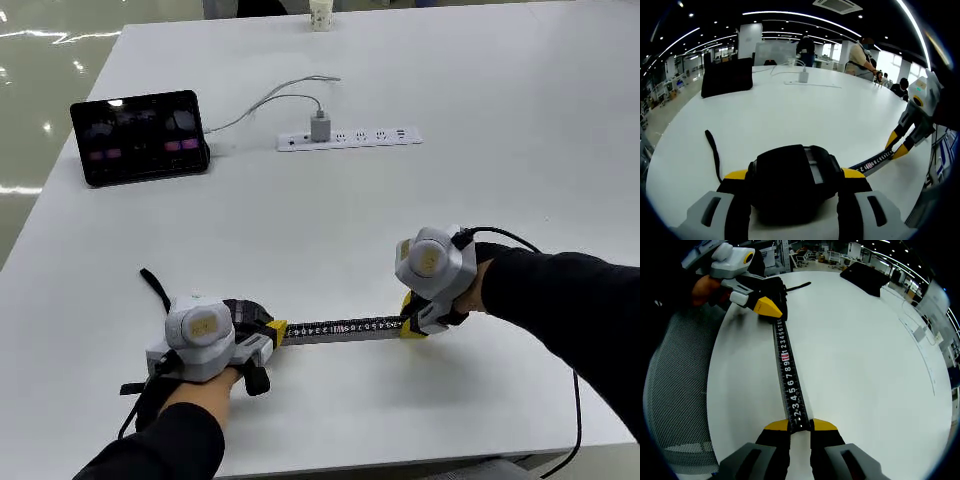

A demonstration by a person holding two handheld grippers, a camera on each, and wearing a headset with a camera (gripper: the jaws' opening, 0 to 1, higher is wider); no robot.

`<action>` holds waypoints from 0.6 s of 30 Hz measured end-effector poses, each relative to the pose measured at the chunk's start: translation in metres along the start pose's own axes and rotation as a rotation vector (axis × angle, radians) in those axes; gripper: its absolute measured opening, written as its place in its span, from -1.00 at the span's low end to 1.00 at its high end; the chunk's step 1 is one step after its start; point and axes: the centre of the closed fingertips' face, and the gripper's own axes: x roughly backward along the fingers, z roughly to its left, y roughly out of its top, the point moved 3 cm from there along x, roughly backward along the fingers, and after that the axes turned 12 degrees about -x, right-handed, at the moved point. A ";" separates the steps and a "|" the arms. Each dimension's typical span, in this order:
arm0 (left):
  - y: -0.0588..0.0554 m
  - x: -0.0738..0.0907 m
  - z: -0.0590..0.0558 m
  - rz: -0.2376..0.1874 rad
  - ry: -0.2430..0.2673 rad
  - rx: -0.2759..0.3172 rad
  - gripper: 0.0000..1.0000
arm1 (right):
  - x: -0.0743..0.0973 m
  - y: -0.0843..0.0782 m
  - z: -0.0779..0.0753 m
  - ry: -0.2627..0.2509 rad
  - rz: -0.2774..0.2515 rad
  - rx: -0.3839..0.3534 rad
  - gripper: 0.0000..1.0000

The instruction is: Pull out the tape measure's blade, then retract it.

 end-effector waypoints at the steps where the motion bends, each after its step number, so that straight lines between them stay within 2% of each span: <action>1: 0.000 0.000 0.000 -0.001 0.000 0.000 0.31 | 0.000 0.001 0.000 -0.001 0.000 0.002 -0.78; 18: 0.000 0.000 0.001 0.000 -0.008 -0.003 0.31 | -0.002 0.006 0.004 0.007 -0.002 0.006 -0.78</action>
